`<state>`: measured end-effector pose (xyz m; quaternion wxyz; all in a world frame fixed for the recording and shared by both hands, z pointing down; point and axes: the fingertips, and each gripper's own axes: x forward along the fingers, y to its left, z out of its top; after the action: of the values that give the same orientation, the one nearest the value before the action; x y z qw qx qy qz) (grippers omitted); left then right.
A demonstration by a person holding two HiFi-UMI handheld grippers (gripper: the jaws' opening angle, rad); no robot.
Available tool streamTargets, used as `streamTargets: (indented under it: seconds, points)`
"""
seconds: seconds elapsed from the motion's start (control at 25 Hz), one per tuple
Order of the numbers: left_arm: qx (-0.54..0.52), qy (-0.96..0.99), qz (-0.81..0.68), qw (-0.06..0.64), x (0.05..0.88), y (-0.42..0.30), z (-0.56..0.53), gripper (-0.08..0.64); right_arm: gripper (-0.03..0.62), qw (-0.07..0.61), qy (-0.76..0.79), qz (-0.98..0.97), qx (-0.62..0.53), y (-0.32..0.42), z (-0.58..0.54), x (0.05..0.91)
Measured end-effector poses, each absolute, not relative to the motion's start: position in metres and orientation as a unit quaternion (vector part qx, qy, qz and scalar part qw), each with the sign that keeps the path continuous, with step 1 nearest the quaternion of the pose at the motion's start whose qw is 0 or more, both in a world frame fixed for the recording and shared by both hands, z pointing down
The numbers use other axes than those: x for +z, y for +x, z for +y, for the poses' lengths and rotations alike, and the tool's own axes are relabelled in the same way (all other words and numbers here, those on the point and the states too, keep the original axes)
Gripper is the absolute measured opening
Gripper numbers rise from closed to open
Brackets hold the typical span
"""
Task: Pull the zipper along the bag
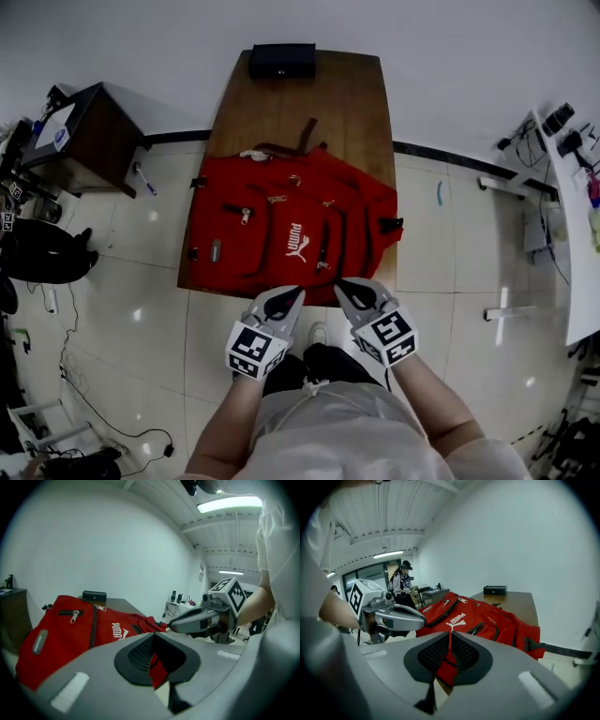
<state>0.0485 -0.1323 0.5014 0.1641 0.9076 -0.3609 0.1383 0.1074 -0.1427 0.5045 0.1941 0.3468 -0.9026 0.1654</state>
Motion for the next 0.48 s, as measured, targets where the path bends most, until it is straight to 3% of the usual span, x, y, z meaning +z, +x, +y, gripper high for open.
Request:
streamTargets:
  seconds: [0.12,0.28,0.48]
  points:
    - [0.161,0.901,-0.364,0.174,0.522,0.054,-0.158,0.009,0.023,0.226,0.324,-0.902,0.171,0.101,-0.166,0.529]
    - [0.179,0.89,-0.375,0.19,0.54,0.055,-0.184,0.008,0.109,0.264,0.296,-0.9,0.183,0.092,-0.184,0.561]
    - [0.212,0.885,-0.353,0.218,0.556,0.064,-0.19,0.008,0.132,0.286,0.277,-0.895,0.2,0.093,-0.198,0.582]
